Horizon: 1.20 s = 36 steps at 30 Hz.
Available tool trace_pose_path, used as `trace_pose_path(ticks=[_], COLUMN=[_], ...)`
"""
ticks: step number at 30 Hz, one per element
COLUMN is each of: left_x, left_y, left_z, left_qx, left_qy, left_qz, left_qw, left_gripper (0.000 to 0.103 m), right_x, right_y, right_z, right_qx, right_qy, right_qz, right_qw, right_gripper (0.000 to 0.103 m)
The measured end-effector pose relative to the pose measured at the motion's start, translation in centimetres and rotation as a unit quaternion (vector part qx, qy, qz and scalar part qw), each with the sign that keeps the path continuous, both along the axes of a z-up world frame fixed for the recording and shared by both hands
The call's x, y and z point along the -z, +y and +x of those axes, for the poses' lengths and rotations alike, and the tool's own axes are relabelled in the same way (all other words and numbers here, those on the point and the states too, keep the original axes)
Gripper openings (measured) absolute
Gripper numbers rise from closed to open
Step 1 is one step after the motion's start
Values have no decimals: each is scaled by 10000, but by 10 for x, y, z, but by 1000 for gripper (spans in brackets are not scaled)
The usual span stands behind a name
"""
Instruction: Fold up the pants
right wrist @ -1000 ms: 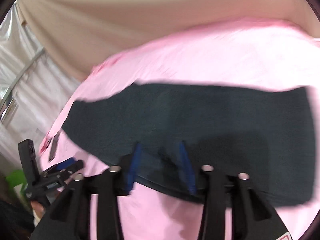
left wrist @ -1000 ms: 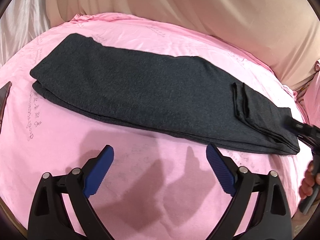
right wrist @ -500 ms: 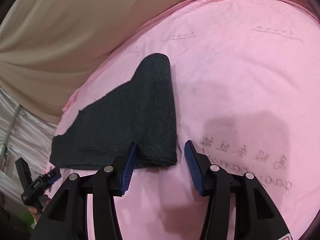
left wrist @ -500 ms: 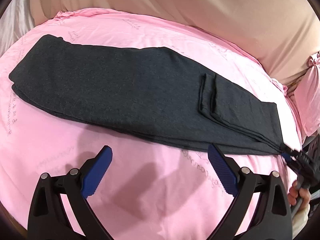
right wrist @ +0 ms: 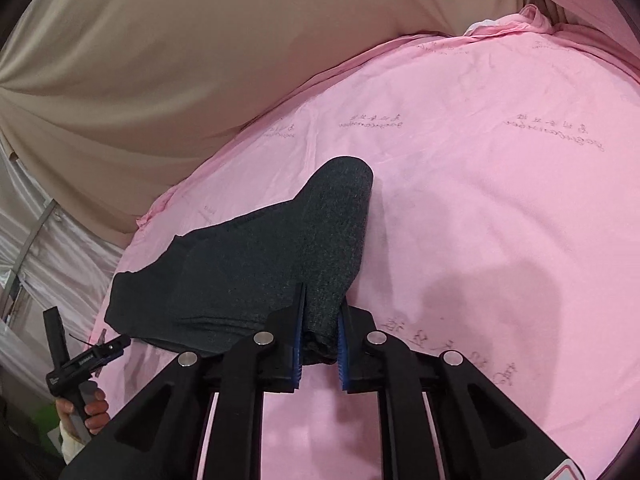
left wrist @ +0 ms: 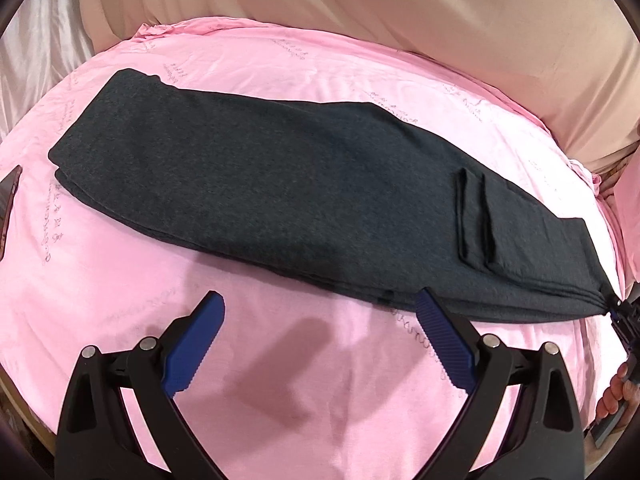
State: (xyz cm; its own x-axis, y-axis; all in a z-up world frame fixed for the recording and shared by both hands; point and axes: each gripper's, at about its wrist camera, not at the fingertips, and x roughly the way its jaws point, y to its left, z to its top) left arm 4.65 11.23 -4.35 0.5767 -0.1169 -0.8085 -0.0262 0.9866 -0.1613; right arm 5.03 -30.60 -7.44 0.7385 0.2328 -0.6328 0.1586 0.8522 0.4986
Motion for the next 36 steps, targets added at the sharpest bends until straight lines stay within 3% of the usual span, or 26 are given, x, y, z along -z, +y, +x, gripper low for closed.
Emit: trace_pose_path(ticks=[3, 6, 8, 11, 13, 14, 17, 20, 23, 24, 25, 27, 32, 35, 36], left_x=[0, 3, 8, 13, 14, 13, 8, 3, 2, 2, 1, 1, 5, 8, 9], left_y=[-6, -13, -21, -32, -39, -41, -44, -32, -17, -9, -2, 8, 33, 42, 47], left_z=[-2, -3, 0, 8, 12, 12, 7, 0, -3, -3, -4, -3, 5, 9, 9], left_qx=[108, 227, 285, 332, 342, 358, 434, 434, 365, 327, 285, 219, 68, -30, -67], left_qy=[9, 25, 81, 134, 167, 169, 116, 45, -10, -37, -67, -114, -111, -91, -85], left_qz=[46, 80, 102, 80, -11, -52, -49, -61, -65, -70, -65, -49, -194, -267, -309], left_qw=[9999, 9997, 9995, 9993, 9993, 9992, 9990, 9990, 9993, 9994, 9995, 9997, 9997, 9996, 9995], left_gripper=[94, 94, 94, 94, 94, 94, 94, 94, 94, 94, 94, 94, 94, 94, 94], right_x=[-1, -12, -27, -50, -57, -56, -43, -25, -4, 4, 7, 1, -31, -5, 10], right_y=[-28, -74, -80, -33, 25, 55, 134, 179, 189, 185, 184, 182, 194, 219, 226], right_z=[-18, -53, -70, -64, -43, -29, 15, 61, 101, 104, 108, 113, 125, 147, 153], right_qx=[597, 1563, 1700, 824, -6, -484, -1557, -1891, -1703, -1572, -1538, -1479, -1717, -2014, -2123], right_qy=[127, 438, 414, -27, -182, -215, -209, 44, 476, 554, 530, 519, -48, 312, 573], right_qz=[-344, -1168, -1344, -1446, -1778, -1866, -1905, -1854, -1734, -1855, -1818, -1429, -715, -974, -1073], right_qw=[9975, 9798, 9754, 9861, 9839, 9810, 9690, 9643, 9689, 9684, 9698, 9773, 9825, 9741, 9696], right_gripper=[0, 0, 10, 19, 52, 52, 52, 51, 51, 42, 16, 7, 5, 6, 12])
